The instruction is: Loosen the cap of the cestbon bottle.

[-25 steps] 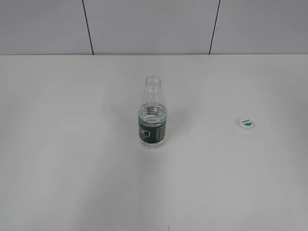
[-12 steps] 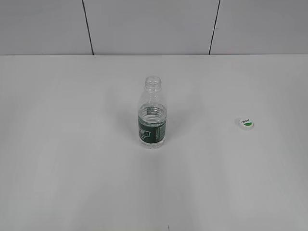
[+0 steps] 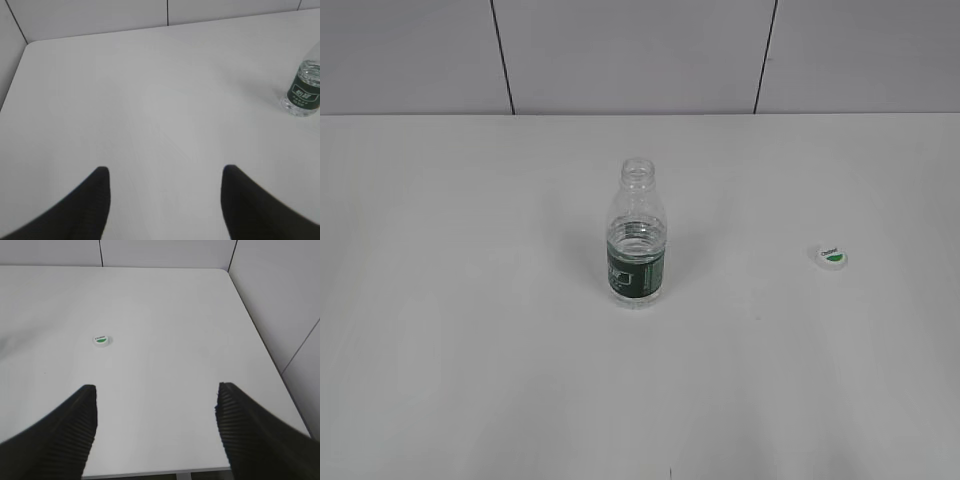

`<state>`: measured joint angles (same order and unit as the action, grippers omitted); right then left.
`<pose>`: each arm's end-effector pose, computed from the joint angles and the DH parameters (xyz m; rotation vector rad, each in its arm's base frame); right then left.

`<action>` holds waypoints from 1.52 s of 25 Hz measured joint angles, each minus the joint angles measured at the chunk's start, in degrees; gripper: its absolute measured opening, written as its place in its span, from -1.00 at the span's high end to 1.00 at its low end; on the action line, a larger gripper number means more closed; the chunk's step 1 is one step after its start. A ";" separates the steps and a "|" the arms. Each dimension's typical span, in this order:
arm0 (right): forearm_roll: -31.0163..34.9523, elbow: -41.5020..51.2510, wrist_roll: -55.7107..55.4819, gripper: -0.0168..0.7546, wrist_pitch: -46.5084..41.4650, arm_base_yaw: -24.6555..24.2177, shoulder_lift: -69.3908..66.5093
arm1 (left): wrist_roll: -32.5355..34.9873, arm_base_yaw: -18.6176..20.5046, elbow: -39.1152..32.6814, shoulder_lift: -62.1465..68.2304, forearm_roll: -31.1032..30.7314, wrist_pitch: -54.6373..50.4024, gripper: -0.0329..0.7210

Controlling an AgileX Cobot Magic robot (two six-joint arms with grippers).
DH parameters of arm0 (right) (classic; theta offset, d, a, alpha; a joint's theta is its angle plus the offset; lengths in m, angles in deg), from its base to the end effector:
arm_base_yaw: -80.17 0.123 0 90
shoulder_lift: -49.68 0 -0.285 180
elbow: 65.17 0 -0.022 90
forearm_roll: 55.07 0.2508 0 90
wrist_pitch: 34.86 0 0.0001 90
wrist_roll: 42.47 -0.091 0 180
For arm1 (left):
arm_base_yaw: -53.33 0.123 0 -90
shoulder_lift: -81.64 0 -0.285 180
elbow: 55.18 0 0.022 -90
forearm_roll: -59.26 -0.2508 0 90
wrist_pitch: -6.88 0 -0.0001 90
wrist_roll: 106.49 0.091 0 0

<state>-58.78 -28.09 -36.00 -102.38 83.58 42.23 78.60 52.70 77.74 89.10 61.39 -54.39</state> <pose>-0.0378 -0.0077 0.3200 -0.1532 1.9498 -0.1100 -0.0093 -0.0029 0.2838 0.1034 2.0181 0.0051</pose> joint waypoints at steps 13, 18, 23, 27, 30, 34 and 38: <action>-0.19 7.96 -1.01 -0.51 -0.93 0.00 0.13 | 0.00 0.00 0.00 0.00 0.05 0.00 -0.24; -0.23 8.66 -1.01 -0.51 -0.47 0.00 0.13 | 0.00 0.00 0.00 0.00 0.05 0.00 -0.24; -0.64 9.32 -1.01 -0.51 1.86 0.00 0.13 | 0.00 0.00 0.00 0.00 0.05 0.00 -0.24; -0.76 10.65 -1.01 -0.51 4.03 0.00 0.13 | 0.00 0.00 0.00 0.00 0.05 0.00 -0.24; -0.81 10.65 -1.01 -0.51 4.58 0.00 0.13 | 0.00 0.00 0.00 0.00 0.05 0.00 -0.24; -0.91 10.65 -1.01 -0.51 4.64 0.00 0.13 | 0.00 0.00 0.00 0.00 0.05 0.00 -0.24; -0.97 10.65 -1.01 -0.51 4.64 0.00 0.13 | 0.00 0.00 0.00 0.00 0.05 0.00 -0.24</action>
<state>-59.76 -17.44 -37.00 -97.74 83.58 42.36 78.60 52.70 77.74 89.10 61.44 -54.39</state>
